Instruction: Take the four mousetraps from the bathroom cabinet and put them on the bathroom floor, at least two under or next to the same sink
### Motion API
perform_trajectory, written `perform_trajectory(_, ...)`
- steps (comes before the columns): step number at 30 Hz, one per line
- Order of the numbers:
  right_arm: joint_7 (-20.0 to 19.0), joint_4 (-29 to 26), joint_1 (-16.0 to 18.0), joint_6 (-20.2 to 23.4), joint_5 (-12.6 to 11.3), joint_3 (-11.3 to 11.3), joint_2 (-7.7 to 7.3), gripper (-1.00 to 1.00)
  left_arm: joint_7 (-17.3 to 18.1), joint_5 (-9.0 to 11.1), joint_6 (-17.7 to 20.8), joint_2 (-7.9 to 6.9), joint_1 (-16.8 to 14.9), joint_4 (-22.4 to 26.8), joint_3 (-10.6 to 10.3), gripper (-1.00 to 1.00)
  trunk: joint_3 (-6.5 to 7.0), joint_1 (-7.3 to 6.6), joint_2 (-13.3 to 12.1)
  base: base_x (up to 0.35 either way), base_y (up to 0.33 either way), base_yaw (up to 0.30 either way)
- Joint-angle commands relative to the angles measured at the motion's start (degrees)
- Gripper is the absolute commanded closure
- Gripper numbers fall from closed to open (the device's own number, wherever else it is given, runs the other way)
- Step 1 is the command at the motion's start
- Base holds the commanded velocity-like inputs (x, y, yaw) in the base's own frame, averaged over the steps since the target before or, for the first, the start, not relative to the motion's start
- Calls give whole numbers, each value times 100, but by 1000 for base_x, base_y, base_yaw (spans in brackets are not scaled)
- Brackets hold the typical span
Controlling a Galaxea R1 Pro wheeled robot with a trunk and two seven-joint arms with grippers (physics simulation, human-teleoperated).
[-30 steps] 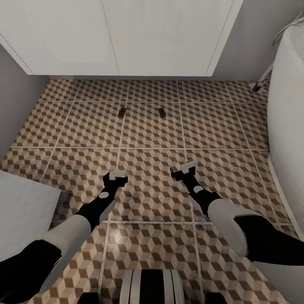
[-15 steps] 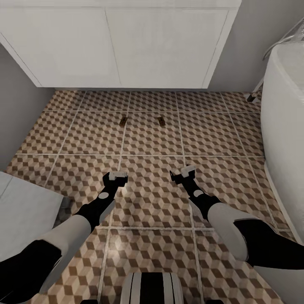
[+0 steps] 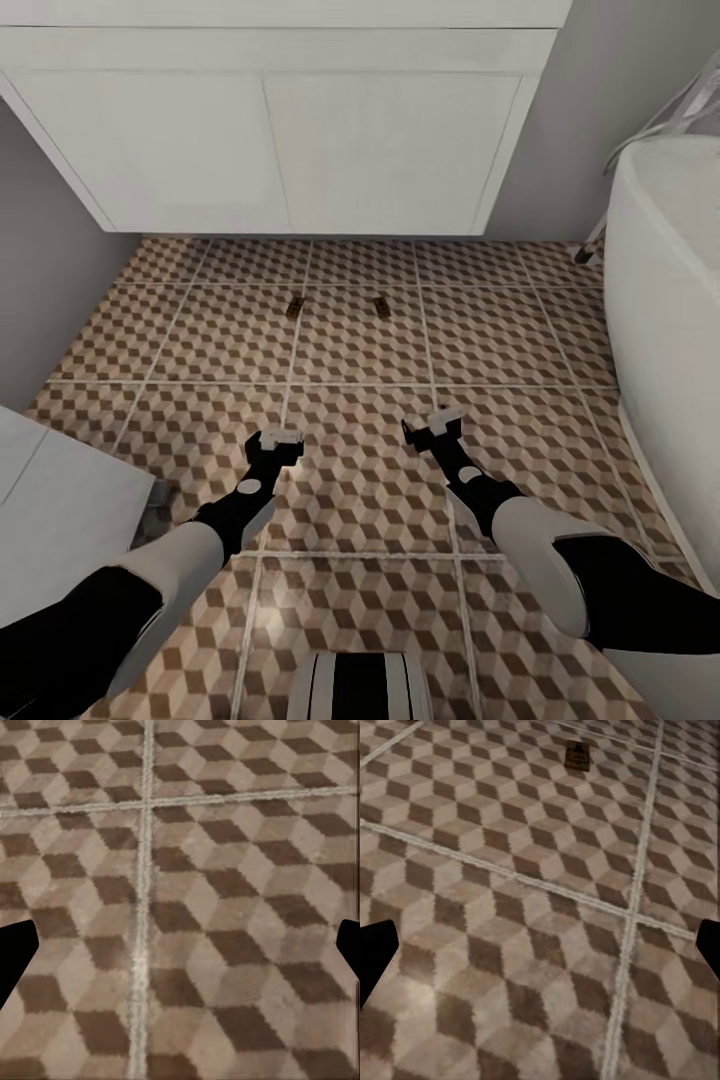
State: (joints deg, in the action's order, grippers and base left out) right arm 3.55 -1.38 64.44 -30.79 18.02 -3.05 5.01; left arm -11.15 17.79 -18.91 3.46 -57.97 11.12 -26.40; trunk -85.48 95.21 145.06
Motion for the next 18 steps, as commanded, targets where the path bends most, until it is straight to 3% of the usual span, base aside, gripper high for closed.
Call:
perform_trajectory(1, 38, 7, -42, -66, 19, -29, 0, -100, -5, 41, -162, 55, -1, -190, -49, -100, 20, -3, 0, 0, 0, 0)
perform_trajectory(12, 46, 7, -421, -386, 17, -23, -1, -100, 644, 47, -1313, 170, 16, -1431, -42, -100, 263, -32, -15, 0, 0, 0)
perform_trajectory(18, 52, 7, -590, -470, 17, -18, -6, -100, 750, 54, -1475, 138, 154, -1535, -35, -100, 396, -47, -23, 0, 0, 0)
